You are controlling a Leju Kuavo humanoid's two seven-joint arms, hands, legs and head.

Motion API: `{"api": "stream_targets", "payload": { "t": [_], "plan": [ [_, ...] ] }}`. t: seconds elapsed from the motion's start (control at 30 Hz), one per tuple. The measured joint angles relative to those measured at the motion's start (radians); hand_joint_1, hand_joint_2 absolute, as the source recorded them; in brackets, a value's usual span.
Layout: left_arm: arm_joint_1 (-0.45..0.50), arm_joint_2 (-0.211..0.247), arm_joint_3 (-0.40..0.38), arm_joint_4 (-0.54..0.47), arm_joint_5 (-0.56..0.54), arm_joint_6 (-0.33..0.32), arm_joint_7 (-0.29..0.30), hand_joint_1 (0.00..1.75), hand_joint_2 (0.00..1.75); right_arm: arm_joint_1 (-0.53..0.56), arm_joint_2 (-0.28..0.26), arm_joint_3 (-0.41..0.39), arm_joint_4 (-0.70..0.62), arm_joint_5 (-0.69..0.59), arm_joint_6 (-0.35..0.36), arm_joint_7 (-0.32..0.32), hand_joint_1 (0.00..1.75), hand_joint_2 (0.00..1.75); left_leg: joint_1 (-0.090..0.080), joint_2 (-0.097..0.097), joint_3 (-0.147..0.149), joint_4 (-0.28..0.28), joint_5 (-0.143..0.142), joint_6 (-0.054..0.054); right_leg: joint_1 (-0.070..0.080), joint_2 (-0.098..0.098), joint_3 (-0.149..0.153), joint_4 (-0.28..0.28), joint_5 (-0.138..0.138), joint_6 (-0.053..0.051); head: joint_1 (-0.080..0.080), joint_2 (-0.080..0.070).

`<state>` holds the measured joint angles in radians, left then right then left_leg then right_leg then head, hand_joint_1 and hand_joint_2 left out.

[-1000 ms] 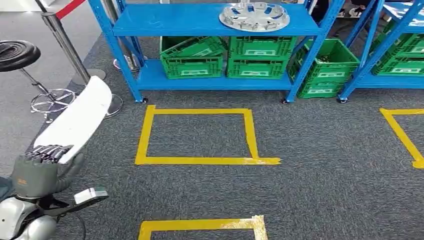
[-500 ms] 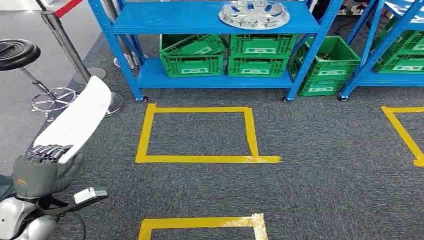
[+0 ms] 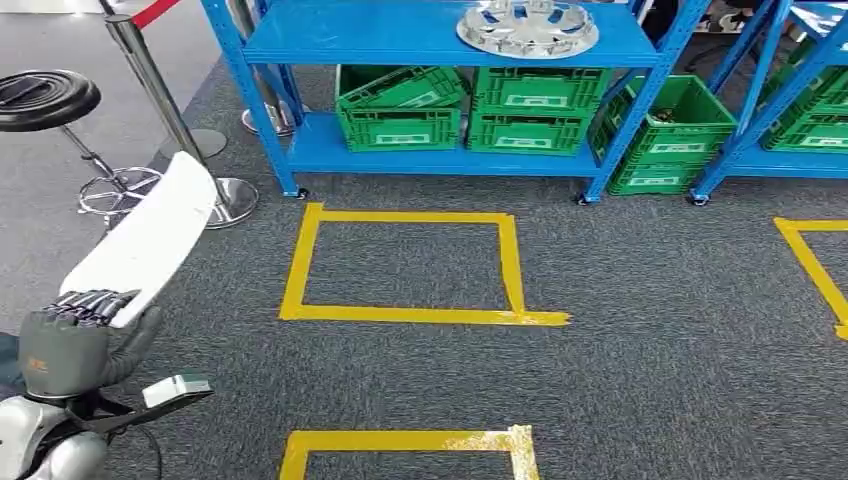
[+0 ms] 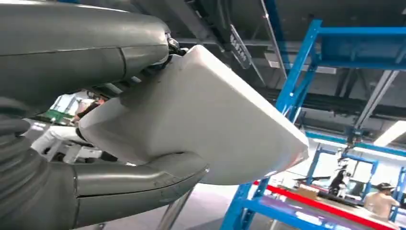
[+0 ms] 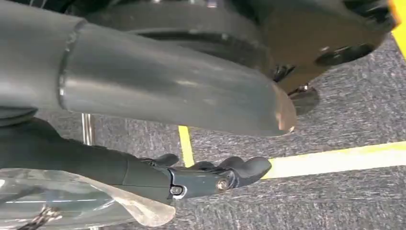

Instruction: Take the parts from the cabinet and place them on the table.

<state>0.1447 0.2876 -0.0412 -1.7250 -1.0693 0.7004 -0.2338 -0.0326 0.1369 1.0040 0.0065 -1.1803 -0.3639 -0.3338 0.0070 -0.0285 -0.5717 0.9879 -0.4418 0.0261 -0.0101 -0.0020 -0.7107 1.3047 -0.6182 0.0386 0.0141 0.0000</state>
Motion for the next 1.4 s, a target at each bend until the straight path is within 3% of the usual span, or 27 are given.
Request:
{"api": "stream_targets", "payload": {
  "t": [0.03,0.1,0.13,0.17,0.2,0.37,0.43,0.47,0.5,0.57,0.6,0.67,0.7,0.73,0.87,0.9,0.93,0.97,1.03,1.07,1.1,1.17,1.2,1.23,1.27,1.37,1.4],
  "plan": [
    [0.002,-0.001,0.000,0.000,0.000,0.000,0.000,1.75,1.75,0.000,0.000,0.000,0.000,0.003,-0.001,0.000,0.00,0.00,0.002,-0.009,-0.003,0.001,0.002,-0.003,-0.002,0.000,0.029,-0.039,0.025,0.000,0.000,0.000],
    [0.002,-0.001,0.000,0.000,0.000,0.000,0.000,1.75,1.75,0.000,0.000,0.002,0.000,0.004,-0.002,0.000,0.00,0.00,0.006,-0.029,-0.006,0.004,0.005,-0.011,-0.006,0.018,0.136,-0.215,0.098,-0.003,0.000,0.000],
    [0.002,-0.002,0.000,0.000,0.000,0.000,0.000,1.75,1.75,-0.001,0.000,0.002,0.000,0.005,-0.002,0.000,0.00,0.00,0.006,-0.038,-0.007,0.007,0.006,-0.018,-0.014,0.075,0.180,-0.294,0.102,-0.002,0.001,0.000],
    [-0.001,-0.001,0.001,0.000,0.000,0.000,0.000,1.75,1.75,-0.001,0.000,0.003,0.000,0.005,-0.002,0.000,0.00,0.00,0.001,-0.048,-0.015,0.015,0.006,-0.028,-0.015,0.105,0.190,-0.310,0.092,-0.003,-0.001,0.000],
    [0.000,-0.001,0.001,-0.001,0.000,0.000,0.000,1.75,1.75,-0.001,0.000,0.004,0.000,0.005,-0.002,0.001,0.00,0.00,0.002,-0.058,-0.019,0.012,0.011,-0.036,-0.014,0.086,0.194,-0.305,0.096,-0.010,-0.003,0.000],
    [0.000,-0.001,0.001,-0.001,0.001,0.000,0.000,1.75,1.75,-0.001,0.000,0.004,0.000,0.005,-0.002,0.002,0.00,0.00,0.003,-0.059,-0.020,0.012,0.012,-0.038,-0.013,0.084,0.194,-0.304,0.096,-0.011,-0.003,0.000],
    [0.001,0.000,0.001,-0.002,0.000,0.000,0.000,1.75,1.75,0.000,0.000,0.005,0.000,0.005,-0.002,0.002,0.00,0.00,0.007,-0.069,-0.022,0.010,0.017,-0.045,-0.008,0.077,0.192,-0.300,0.098,-0.018,-0.002,0.000],
    [0.003,0.003,0.002,-0.002,0.000,0.000,0.000,1.75,1.75,0.001,0.003,0.007,0.000,0.005,-0.003,0.002,0.00,0.00,0.007,0.001,-0.077,0.124,-0.061,-0.066,-0.008,0.011,0.187,-0.308,0.110,-0.048,-0.019,0.000],
    [0.004,0.003,0.001,-0.002,0.000,0.000,0.000,1.75,1.75,0.002,0.003,0.008,0.000,0.005,-0.003,0.002,0.00,0.00,0.008,0.015,-0.126,0.250,-0.123,-0.070,-0.003,-0.011,0.183,-0.308,0.111,-0.050,-0.018,0.000],
    [0.008,0.003,0.001,-0.002,0.001,0.000,0.000,1.75,1.75,0.002,0.003,0.008,0.000,0.005,-0.003,0.002,0.00,0.00,0.009,0.017,-0.153,0.337,-0.151,-0.071,0.001,-0.039,0.179,-0.307,0.111,-0.051,-0.019,0.000],
    [0.008,0.003,0.001,-0.002,0.000,0.000,0.000,1.75,1.75,0.002,0.003,0.008,0.000,0.005,-0.003,0.002,0.00,0.00,0.009,0.019,-0.130,0.310,-0.130,-0.069,0.003,-0.055,0.179,-0.307,0.111,-0.051,-0.019,0.000],
    [0.008,0.003,0.002,-0.002,0.001,0.000,0.000,1.75,1.75,0.001,0.003,0.008,0.000,0.005,-0.004,0.002,0.00,0.00,0.007,0.036,-0.032,0.141,-0.053,-0.060,0.007,-0.080,0.182,-0.307,0.111,-0.051,-0.019,0.000],
    [0.008,0.003,0.002,-0.002,0.000,0.000,0.000,1.75,1.75,0.000,0.003,0.008,0.000,0.005,-0.003,0.002,0.00,0.00,0.002,0.072,0.020,0.047,-0.022,-0.051,0.009,-0.090,0.186,-0.307,0.109,-0.051,-0.019,0.000],
    [0.005,0.003,0.002,-0.002,0.001,0.000,0.000,1.75,1.75,0.000,0.003,0.008,0.000,0.005,-0.003,0.002,0.00,0.00,-0.010,0.105,0.035,0.016,-0.042,-0.043,0.016,-0.102,0.185,-0.306,0.107,-0.047,-0.018,0.000],
    [0.010,0.005,0.003,-0.005,0.001,0.001,0.000,1.75,1.75,-0.002,0.003,0.010,0.000,0.006,-0.003,0.002,0.00,0.00,-0.011,0.061,0.019,0.010,-0.029,-0.021,0.017,-0.139,0.191,-0.309,0.108,-0.030,-0.019,0.000],
    [0.011,0.005,0.003,-0.005,0.001,0.001,0.000,1.75,1.75,-0.003,0.003,0.010,0.000,0.006,-0.003,0.001,0.00,0.00,-0.001,0.052,0.027,-0.002,-0.019,-0.014,0.013,-0.102,0.179,-0.299,0.094,-0.020,-0.018,0.000],
    [0.008,0.005,0.003,-0.007,0.000,0.001,0.000,1.75,1.75,-0.003,0.003,0.010,0.000,0.006,-0.003,0.000,0.00,0.00,0.001,0.043,0.024,-0.004,-0.015,-0.007,0.012,-0.045,0.164,-0.260,0.063,-0.017,-0.013,0.000],
    [0.005,0.004,0.002,-0.007,0.001,0.001,0.000,1.75,1.75,-0.002,0.003,0.011,0.000,0.006,-0.003,0.001,0.00,0.00,0.001,0.033,0.019,-0.003,-0.012,-0.002,0.010,-0.016,0.131,-0.185,0.022,-0.016,-0.008,0.000],
    [0.007,0.002,0.002,-0.007,0.001,0.001,0.000,1.75,1.75,0.001,0.003,0.011,0.000,0.006,-0.003,0.002,0.00,0.00,0.000,0.012,0.012,-0.003,-0.009,0.000,0.009,-0.001,0.058,-0.030,-0.043,-0.012,-0.010,0.000],
    [0.007,0.002,0.002,-0.007,0.000,0.001,0.000,1.75,1.75,0.002,0.003,0.012,0.000,0.006,-0.003,0.002,0.00,0.00,0.000,-0.002,0.010,-0.002,-0.008,0.000,0.009,0.000,0.035,0.015,-0.049,-0.011,-0.008,0.000],
    [0.008,0.001,0.002,-0.007,0.000,0.001,0.000,1.75,1.75,0.001,0.003,0.013,0.000,0.006,-0.003,0.002,0.00,0.00,0.000,-0.016,0.010,-0.001,-0.007,-0.002,0.008,0.000,0.039,0.002,-0.027,-0.011,-0.009,0.000],
    [0.007,0.000,0.002,-0.007,0.001,0.001,0.000,1.75,1.75,0.000,0.003,0.016,0.000,0.008,-0.003,0.003,0.00,0.00,0.002,-0.045,0.010,0.002,-0.006,-0.005,0.005,0.008,0.106,-0.141,0.063,-0.012,-0.009,0.000],
    [0.007,0.000,0.002,-0.007,0.001,0.001,0.000,1.75,1.75,0.000,0.003,0.016,0.000,0.009,-0.003,0.005,0.00,0.00,0.003,-0.058,0.010,0.005,-0.007,-0.008,0.000,0.037,0.149,-0.232,0.107,-0.013,-0.008,0.000],
    [0.006,0.000,0.002,-0.007,0.001,0.001,0.000,1.75,1.75,0.000,0.003,0.017,0.000,0.010,-0.003,0.007,0.00,0.00,0.000,-0.070,0.006,0.010,-0.009,-0.015,-0.007,0.102,0.173,-0.283,0.105,-0.014,-0.009,0.000],
    [0.001,0.000,0.002,-0.007,0.001,0.000,0.000,1.75,1.75,0.000,0.003,0.017,0.000,0.011,-0.003,0.008,0.00,0.00,-0.001,-0.085,-0.005,0.022,-0.009,-0.021,-0.012,0.103,0.183,-0.308,0.098,-0.016,-0.011,0.000],
    [0.007,0.001,0.002,-0.007,0.000,0.000,0.000,1.75,1.75,-0.001,0.003,0.018,0.000,0.013,-0.003,0.010,0.00,0.00,0.007,-0.121,-0.018,0.015,0.006,-0.042,-0.003,0.068,0.185,-0.297,0.102,-0.029,-0.012,0.000],
    [0.008,0.003,0.002,-0.007,0.000,0.001,0.000,1.75,1.75,-0.001,0.005,0.018,0.000,0.014,-0.002,0.010,0.00,0.00,0.008,-0.123,-0.022,0.021,0.000,-0.045,-0.014,0.048,0.188,-0.305,0.106,-0.036,-0.010,0.000]
  ]
}}
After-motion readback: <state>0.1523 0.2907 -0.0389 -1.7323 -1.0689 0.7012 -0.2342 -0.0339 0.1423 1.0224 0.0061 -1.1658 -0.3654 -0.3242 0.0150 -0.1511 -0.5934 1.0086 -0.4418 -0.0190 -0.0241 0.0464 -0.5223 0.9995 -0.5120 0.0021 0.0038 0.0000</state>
